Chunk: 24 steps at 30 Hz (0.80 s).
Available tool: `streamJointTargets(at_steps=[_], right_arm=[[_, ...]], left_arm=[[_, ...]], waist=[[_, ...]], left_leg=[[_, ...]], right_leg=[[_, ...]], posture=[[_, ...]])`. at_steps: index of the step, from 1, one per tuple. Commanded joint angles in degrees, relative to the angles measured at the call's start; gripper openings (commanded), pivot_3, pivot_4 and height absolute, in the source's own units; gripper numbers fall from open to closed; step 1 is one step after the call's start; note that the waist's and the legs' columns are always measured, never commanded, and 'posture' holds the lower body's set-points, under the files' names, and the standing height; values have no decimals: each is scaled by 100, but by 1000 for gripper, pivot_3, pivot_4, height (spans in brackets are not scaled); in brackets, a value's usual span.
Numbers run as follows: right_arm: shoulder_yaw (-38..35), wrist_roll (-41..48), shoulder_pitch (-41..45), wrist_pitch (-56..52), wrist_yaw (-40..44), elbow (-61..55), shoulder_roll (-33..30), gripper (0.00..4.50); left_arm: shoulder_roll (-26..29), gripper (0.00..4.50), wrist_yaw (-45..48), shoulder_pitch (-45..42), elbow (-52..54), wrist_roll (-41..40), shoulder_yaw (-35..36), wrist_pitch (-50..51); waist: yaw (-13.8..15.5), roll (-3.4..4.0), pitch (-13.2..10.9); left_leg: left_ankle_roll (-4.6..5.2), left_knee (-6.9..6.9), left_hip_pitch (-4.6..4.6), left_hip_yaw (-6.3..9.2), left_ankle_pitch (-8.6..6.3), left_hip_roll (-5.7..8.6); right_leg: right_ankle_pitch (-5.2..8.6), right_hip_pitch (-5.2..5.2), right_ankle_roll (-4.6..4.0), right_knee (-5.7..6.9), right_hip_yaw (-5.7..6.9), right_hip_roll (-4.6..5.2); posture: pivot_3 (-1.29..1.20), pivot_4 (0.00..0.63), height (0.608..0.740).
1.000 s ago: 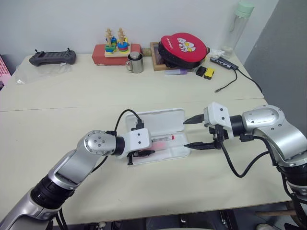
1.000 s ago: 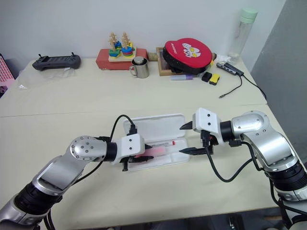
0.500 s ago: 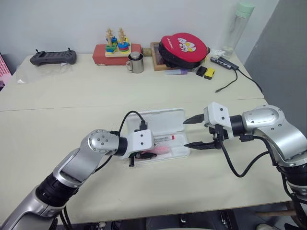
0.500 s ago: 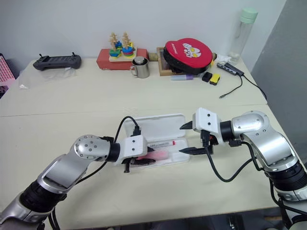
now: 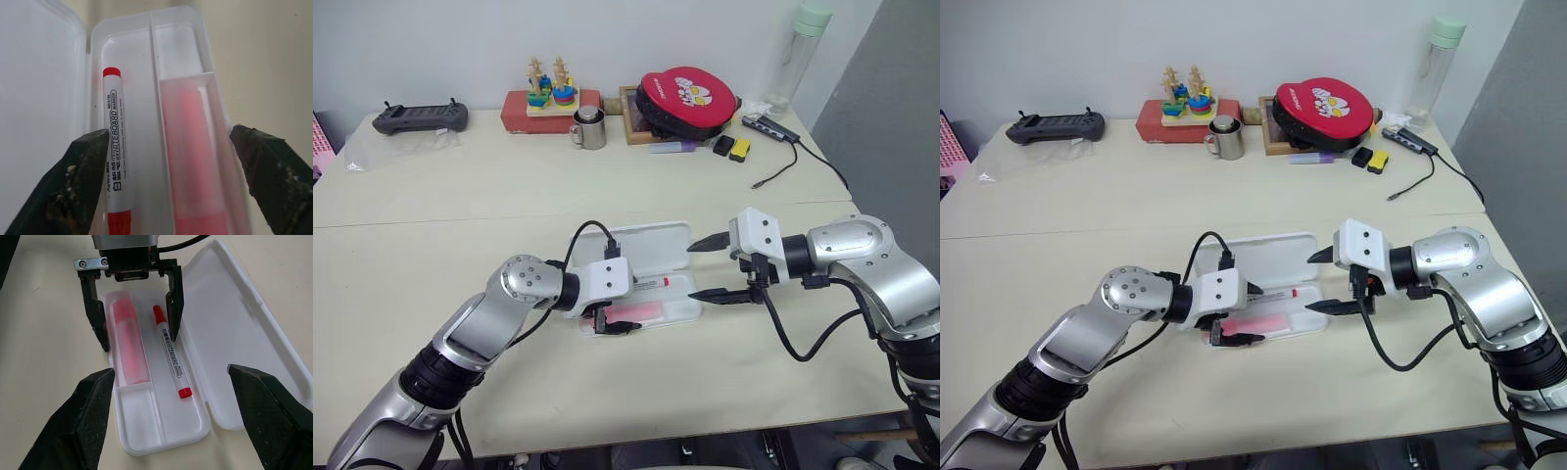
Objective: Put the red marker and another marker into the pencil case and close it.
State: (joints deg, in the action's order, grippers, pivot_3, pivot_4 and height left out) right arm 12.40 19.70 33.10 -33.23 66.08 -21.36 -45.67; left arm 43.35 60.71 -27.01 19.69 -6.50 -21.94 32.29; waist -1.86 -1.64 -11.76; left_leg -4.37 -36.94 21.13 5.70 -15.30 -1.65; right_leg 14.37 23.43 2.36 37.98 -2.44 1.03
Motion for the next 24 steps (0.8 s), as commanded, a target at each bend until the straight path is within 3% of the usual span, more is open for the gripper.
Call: streamJointTargets(at_steps=[1,9,15,20,24], right_arm=[[-166,54,93,10,-38,-97,-42,3868],[-65,-356,251,152,-226,338,-70,3868],[-34,-715,344,206,-519,743,27,3868],[-51,-884,369,208,-699,919,107,3868],[-120,-1207,450,-132,-1410,1516,398,3868]], left_arm=[[117,4490,79,-45,378,-496,678,314],[563,4490,207,141,1015,-1489,1835,1025],[1194,4490,261,658,1637,-2378,3135,1714],[1490,4490,135,1007,1817,-2627,3599,1857],[1367,4490,-633,1256,2197,-2692,4243,2208]], waist=[[-1,0,0],[-12,0,0],[-21,0,0],[-10,1,-1],[-16,0,0]], left_leg=[[0,0,0,0,0,0],[0,0,0,0,0,0],[0,2,-1,-1,0,-2],[0,2,-1,0,0,-2],[0,0,-2,-2,0,-2]], right_leg=[[0,0,0,0,0,0],[0,0,0,1,0,0],[1,2,0,0,0,0],[1,2,0,0,0,0],[1,1,0,0,-2,0]], posture=[[0,150,740],[0,150,740],[0,150,740],[0,150,740],[0,150,740]])
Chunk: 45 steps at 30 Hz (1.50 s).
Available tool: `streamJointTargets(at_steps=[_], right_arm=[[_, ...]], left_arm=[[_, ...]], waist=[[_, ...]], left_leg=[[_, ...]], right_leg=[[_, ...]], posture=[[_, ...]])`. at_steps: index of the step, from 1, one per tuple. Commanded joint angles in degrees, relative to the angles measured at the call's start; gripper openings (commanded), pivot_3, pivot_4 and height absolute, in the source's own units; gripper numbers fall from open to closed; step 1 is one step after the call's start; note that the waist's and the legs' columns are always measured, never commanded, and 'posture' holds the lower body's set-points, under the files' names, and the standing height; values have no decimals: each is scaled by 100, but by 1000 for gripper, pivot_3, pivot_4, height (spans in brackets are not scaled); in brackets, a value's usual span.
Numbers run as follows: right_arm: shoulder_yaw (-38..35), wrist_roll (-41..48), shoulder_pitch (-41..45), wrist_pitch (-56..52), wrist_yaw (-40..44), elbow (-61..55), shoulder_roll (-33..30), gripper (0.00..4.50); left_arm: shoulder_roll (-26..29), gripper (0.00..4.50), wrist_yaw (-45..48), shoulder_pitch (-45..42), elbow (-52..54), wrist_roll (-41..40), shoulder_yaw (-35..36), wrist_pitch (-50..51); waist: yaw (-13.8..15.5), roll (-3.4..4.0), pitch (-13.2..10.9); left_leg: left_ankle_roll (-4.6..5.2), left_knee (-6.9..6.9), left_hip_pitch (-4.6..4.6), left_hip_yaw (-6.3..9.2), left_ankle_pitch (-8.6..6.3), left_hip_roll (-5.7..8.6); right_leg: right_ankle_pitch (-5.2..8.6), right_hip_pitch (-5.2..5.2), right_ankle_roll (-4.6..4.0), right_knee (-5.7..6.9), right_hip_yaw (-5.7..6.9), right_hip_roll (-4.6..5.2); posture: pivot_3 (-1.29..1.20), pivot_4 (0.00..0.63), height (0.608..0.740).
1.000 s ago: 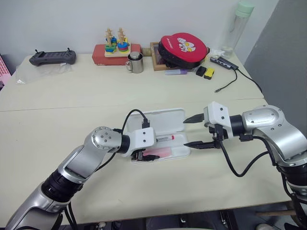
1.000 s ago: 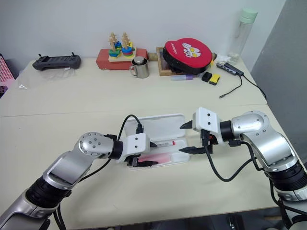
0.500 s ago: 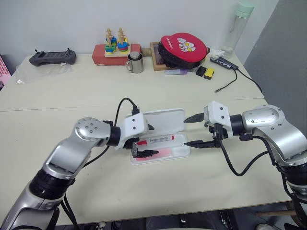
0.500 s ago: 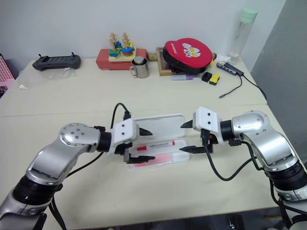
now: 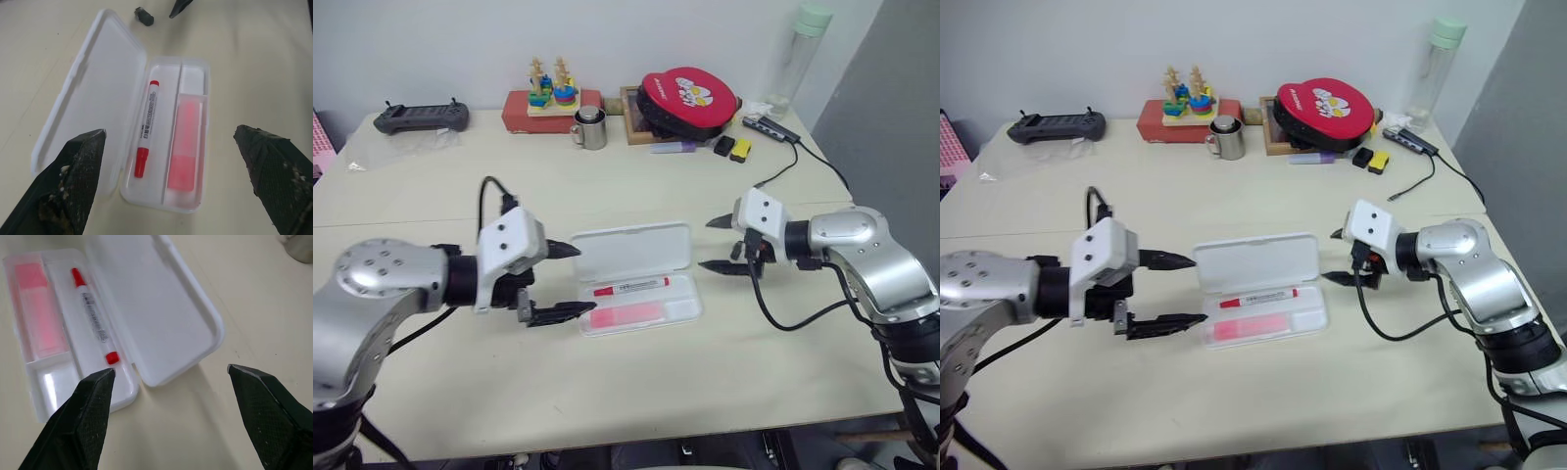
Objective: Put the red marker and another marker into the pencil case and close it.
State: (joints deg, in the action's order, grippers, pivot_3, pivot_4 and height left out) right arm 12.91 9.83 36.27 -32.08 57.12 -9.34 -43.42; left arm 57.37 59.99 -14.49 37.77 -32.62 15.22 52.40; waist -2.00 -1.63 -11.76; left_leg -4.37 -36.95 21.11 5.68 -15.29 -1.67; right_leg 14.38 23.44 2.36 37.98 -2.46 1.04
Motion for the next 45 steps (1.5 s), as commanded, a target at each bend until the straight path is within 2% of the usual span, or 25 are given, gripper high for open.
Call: streamJointTargets(at_steps=[1,9,28,32,36,38,45], right_arm=[[-174,-264,141,-289,-610,406,220,3868],[-198,-508,79,-331,-1031,1149,464,3868],[-339,-417,-52,-717,-1156,2063,537,3868],[-352,-405,-73,-741,-1104,2065,526,3126],[-363,-347,-88,-824,-995,2026,514,2046],[-350,-391,-93,-781,-991,2021,504,1666],[-438,-198,-125,-751,-598,1526,315,1473]], left_arm=[[-56,4490,-686,-2,461,-121,567,250],[-24,4490,-1262,-103,660,-422,555,416],[96,4490,-1565,-74,482,-322,215,79],[97,4500,-1594,-65,471,-330,200,40],[107,4500,-1598,-40,451,-316,197,-3],[110,4500,-1603,-42,432,-317,191,-24],[106,4500,-1584,102,428,-320,222,-66]], waist=[[-1,0,0],[1,0,0],[2,0,0],[8,0,0],[8,0,0],[7,0,0],[7,0,0]], left_leg=[[0,0,-1,1,0,0],[0,3,-2,-2,0,1],[-1,2,-3,-4,0,1],[0,0,-3,-4,0,1],[-1,0,-3,-4,0,1],[-1,0,-3,-4,0,1],[-1,2,-3,-3,0,1]], right_leg=[[0,0,0,2,0,0],[-7,0,-12,1,-2,0],[-8,-1,-12,1,-3,0],[-6,-3,-9,1,-4,0],[-6,-3,-9,1,-3,0],[-6,-3,-9,1,-4,0],[-6,-3,-9,0,-3,0]], posture=[[0,150,740],[0,150,740],[0,150,740],[0,150,740],[0,150,740],[0,150,740],[0,150,740]])
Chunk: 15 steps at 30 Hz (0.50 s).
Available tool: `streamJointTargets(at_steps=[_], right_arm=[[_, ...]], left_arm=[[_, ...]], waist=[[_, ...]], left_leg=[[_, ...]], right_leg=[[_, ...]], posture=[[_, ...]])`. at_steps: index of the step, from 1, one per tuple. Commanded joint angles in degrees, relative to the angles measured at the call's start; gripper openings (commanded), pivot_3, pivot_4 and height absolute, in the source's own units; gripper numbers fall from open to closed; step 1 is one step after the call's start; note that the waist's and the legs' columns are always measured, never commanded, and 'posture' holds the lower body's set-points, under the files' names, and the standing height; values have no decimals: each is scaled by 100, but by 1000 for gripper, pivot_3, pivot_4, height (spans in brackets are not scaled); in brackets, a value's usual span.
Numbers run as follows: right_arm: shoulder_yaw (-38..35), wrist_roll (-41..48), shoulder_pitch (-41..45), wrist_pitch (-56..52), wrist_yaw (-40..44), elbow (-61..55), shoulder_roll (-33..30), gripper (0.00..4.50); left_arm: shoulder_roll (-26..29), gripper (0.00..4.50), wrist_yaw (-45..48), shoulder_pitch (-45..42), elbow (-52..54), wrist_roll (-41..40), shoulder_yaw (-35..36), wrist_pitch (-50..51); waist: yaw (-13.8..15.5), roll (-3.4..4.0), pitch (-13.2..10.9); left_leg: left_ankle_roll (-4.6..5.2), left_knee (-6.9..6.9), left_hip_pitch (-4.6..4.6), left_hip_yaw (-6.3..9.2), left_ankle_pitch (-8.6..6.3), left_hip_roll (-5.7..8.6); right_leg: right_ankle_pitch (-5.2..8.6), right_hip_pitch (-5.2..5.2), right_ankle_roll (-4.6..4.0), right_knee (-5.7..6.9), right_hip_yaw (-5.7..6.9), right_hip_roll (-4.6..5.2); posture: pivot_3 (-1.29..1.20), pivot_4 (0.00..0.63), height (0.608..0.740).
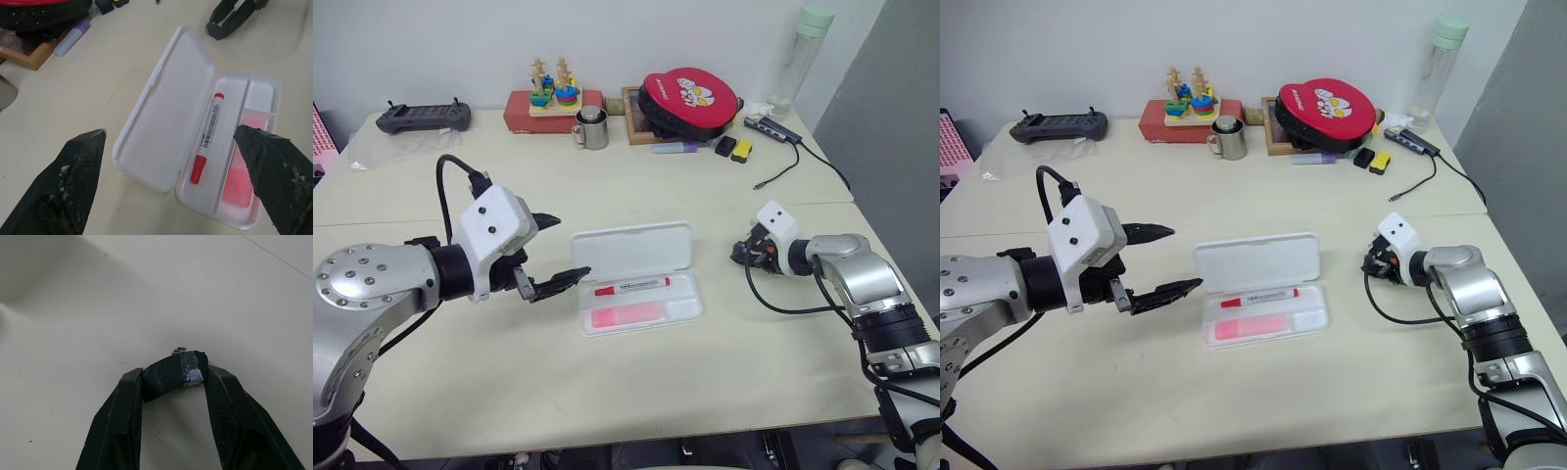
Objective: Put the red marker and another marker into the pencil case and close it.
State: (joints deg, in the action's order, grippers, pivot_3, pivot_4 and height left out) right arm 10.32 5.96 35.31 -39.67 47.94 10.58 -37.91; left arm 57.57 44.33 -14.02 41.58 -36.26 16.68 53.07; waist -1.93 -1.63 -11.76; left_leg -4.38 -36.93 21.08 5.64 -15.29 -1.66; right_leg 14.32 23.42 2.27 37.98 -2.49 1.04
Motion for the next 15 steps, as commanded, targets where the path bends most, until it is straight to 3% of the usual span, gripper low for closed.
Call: streamJointTargets(at_steps=[1,4,8,15], right_arm=[[-202,264,-35,4,462,-621,-301,1472],[-234,501,-72,-83,781,-978,-438,1472],[-370,1437,-535,43,2028,-2508,-1063,1472],[-9,1425,-673,467,2091,-2997,-955,1472]], left_arm=[[95,4500,-1,95,40,54,86,-148],[107,4500,12,160,25,58,91,-199],[133,4500,55,277,-56,113,61,-333],[200,4500,134,263,-272,235,-101,-550]], waist=[[1,3,-2],[-2,6,-3],[4,9,-6],[-1,8,-5]], left_leg=[[0,0,0,1,0,0],[0,2,1,-1,0,0],[0,6,1,2,0,-1],[0,-2,-6,-3,0,-1]], right_leg=[[0,0,0,0,1,0],[0,1,0,-1,-1,0],[6,3,9,-1,2,0],[4,-4,14,0,-2,0]], posture=[[0,150,740],[0,150,740],[0,150,740],[0,150,740]])
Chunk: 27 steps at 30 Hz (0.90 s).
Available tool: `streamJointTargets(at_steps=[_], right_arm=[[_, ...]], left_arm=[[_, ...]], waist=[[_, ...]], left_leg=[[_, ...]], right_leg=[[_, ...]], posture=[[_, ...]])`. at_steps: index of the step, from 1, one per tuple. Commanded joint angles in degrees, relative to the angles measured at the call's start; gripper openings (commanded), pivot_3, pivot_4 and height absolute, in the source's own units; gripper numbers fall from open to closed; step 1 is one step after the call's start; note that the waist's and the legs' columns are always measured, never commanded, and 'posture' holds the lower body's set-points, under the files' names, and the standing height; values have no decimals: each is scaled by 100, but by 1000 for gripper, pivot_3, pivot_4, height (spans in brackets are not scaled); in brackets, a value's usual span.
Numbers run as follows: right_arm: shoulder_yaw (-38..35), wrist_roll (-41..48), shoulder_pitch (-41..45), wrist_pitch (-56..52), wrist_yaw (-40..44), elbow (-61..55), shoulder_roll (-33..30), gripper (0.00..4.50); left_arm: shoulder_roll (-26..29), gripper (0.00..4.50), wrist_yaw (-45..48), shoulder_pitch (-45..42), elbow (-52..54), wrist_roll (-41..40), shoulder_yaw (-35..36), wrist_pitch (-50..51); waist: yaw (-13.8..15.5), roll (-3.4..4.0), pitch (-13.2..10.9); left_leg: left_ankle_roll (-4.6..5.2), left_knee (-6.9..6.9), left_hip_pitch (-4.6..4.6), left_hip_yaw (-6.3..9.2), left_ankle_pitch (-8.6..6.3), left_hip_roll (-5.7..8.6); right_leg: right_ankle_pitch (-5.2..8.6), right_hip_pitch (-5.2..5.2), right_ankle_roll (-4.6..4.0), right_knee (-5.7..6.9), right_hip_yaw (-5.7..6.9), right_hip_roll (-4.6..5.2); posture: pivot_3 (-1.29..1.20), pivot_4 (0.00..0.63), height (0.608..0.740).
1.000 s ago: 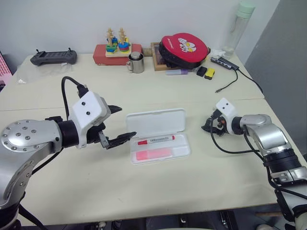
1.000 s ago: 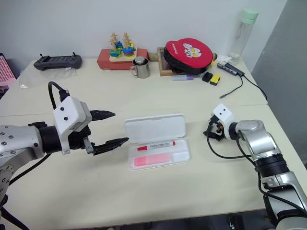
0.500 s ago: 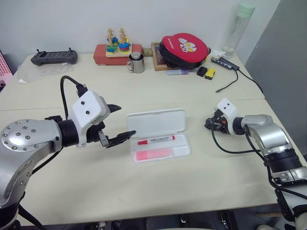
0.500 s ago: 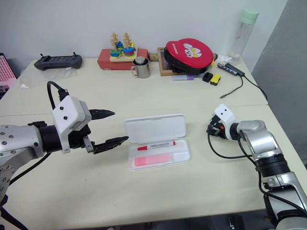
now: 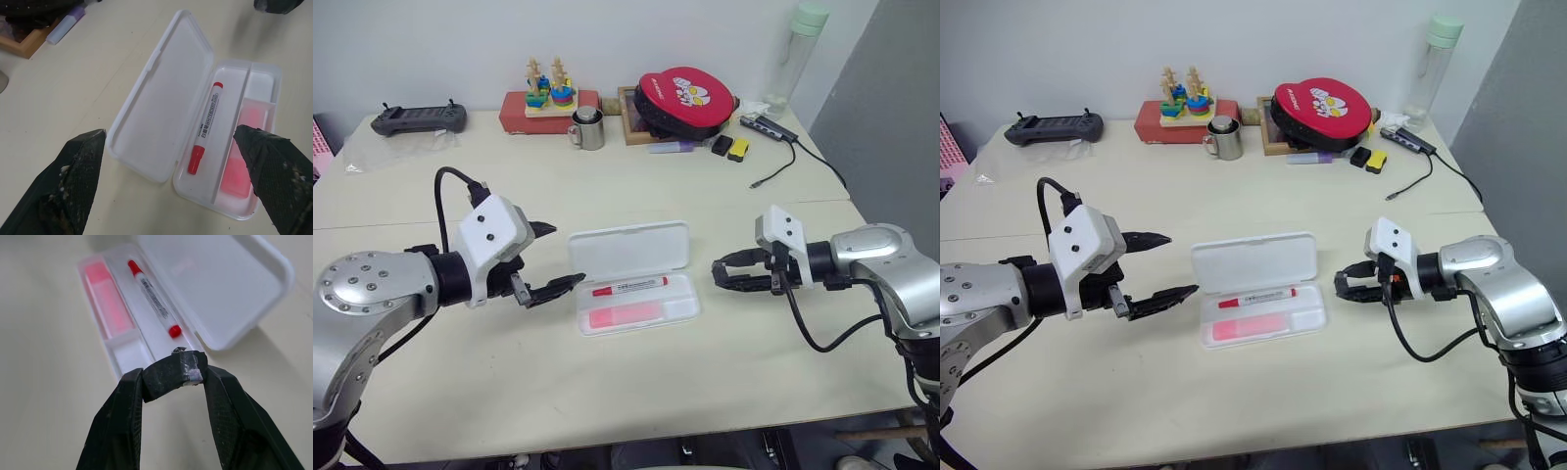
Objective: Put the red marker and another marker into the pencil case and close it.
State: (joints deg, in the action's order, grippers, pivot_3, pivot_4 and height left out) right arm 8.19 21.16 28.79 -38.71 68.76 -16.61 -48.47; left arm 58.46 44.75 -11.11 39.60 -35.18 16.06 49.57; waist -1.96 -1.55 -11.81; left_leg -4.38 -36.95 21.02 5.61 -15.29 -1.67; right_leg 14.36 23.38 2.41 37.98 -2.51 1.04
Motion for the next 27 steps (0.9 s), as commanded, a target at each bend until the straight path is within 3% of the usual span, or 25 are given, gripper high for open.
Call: streamJointTargets(at_steps=[1,11,27], right_arm=[[306,-163,-30,471,-37,-297,166,1472],[1021,-806,105,1001,-290,218,711,1472],[1241,-1173,85,1309,-255,658,909,1472]], left_arm=[[125,4500,113,-24,-100,150,-67,-237],[178,4500,234,-72,-286,312,-229,-446],[176,4500,254,-80,-308,406,-252,-479]], waist=[[0,0,0],[4,-1,0],[4,-1,0]], left_leg=[[0,0,-2,0,0,0],[0,3,1,0,0,0],[0,3,0,1,0,0]], right_leg=[[0,-1,-1,1,0,0],[0,0,-2,-3,1,0],[0,1,-3,-1,1,0]], posture=[[0,150,740],[0,150,740],[0,150,740]])
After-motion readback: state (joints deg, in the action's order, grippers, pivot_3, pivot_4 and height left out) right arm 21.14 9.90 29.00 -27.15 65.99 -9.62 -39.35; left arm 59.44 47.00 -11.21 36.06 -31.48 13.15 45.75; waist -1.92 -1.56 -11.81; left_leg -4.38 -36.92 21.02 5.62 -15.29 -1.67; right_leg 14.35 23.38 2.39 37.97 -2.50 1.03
